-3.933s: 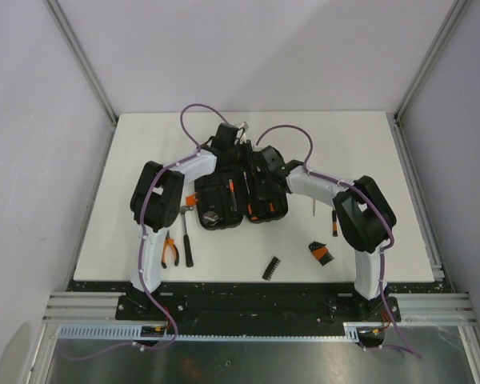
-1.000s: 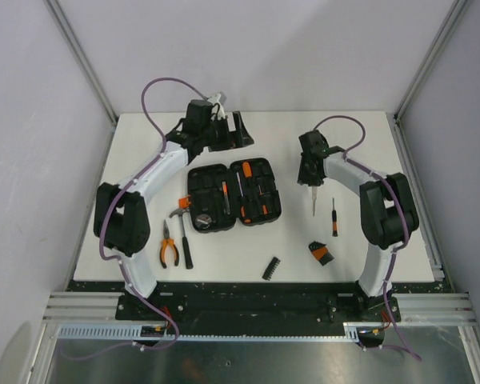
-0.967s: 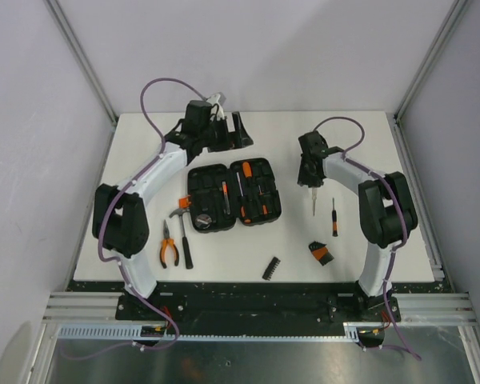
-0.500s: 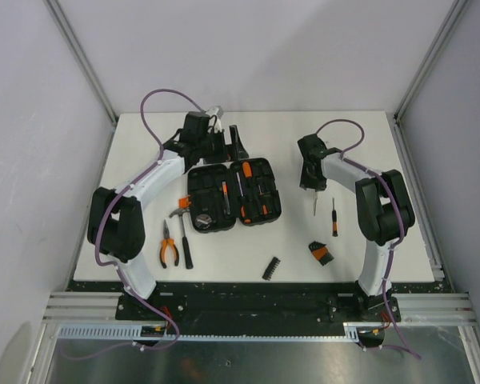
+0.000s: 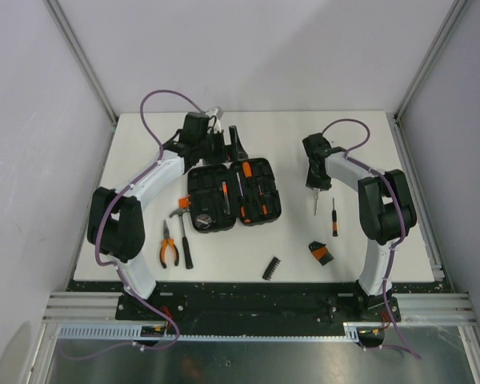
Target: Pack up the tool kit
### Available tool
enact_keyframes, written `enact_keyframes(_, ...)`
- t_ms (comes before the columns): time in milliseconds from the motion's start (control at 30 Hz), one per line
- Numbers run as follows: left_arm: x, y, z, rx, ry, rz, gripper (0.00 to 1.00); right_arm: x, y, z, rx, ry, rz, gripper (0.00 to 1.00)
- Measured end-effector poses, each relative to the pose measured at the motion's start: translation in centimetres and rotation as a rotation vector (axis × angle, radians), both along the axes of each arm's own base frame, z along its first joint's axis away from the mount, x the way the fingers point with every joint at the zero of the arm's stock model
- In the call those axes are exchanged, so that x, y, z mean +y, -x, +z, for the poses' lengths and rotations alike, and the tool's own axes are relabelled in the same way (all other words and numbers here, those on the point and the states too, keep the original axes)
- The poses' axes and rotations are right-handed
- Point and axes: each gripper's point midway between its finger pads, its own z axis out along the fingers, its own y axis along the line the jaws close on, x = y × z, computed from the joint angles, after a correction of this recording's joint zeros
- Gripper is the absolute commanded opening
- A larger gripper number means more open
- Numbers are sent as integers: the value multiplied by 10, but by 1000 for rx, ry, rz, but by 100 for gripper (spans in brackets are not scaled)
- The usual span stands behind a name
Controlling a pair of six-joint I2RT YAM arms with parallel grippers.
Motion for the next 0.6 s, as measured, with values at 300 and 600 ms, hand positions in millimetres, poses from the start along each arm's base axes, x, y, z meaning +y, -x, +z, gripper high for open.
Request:
enact_keyframes(300,0,0,0,0,0,1,100,4,4,-4,22,-38,10,30)
enact_keyframes(600,1,1,-2,5,-2,2,99,9,4,-14,52,-105,24,7)
